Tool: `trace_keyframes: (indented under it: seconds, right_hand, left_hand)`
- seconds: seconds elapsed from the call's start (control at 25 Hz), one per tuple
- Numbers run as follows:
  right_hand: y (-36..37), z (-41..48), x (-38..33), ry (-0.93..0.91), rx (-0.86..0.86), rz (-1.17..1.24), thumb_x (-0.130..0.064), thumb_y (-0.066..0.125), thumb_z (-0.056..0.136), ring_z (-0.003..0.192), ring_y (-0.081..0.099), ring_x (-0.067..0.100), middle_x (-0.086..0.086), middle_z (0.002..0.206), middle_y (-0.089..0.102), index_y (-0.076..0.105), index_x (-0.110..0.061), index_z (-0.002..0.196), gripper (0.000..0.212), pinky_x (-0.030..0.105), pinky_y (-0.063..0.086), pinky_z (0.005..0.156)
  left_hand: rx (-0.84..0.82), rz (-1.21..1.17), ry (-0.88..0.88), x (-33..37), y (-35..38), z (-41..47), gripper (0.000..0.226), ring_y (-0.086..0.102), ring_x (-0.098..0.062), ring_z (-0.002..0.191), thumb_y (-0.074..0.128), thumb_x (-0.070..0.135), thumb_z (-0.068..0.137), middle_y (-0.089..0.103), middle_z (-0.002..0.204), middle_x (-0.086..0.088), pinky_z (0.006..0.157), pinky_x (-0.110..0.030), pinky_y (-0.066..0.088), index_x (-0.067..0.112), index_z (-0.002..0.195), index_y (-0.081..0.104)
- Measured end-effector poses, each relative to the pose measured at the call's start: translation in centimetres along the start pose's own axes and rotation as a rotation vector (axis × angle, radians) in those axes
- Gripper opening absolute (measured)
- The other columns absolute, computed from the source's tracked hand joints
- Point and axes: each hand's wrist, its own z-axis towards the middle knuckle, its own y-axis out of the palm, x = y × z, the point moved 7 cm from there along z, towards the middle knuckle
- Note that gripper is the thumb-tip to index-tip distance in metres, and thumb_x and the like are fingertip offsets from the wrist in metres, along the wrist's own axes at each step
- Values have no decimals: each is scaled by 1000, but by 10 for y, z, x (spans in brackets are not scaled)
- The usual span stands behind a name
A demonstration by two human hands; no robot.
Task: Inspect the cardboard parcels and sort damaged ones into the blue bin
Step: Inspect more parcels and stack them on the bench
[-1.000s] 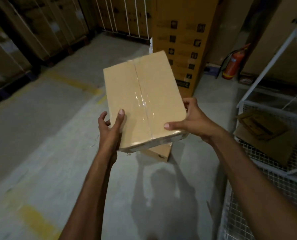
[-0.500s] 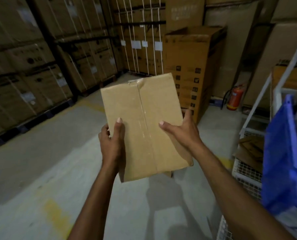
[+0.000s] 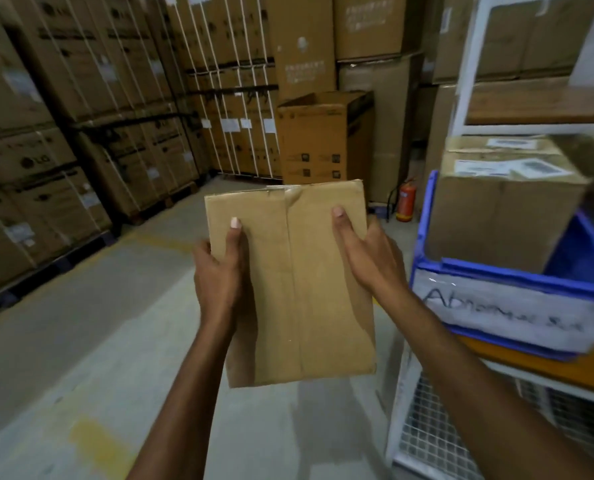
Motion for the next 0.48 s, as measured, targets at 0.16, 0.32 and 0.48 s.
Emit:
trace_keyframes:
  seconds: [0.16,0.32,0.48]
  right_hand:
    - [-66,-73,32,98,116,26,-84,37,91,102,55,23,-2,106,57,49,-28,120,64,38,38,88]
    - [-130,-124,60,126,201,65,-82,43,89,99,56,21,-6,101,57,46,-25,121,66,37,38,83]
    - [-214,-158,98,142,267,36,-78,49,91,101,54,19,-6,108,54,47,-29,125,59,37,39,88]
  left_hand:
    - [-91,55,-75,13,13,-77,64,55,-5,91,59,78,88,53,104,15,84,-37,44,29,123,37]
    - [-169,50,-30,22,48,-149,73,60,-8,101,65,79,84,58,119,10,86,-35,48,31,131,38]
    - [-227,55,23,50,102,-222,85,58,-15,117,69,77,82,57,134,10,94,-39,49,31,148,41]
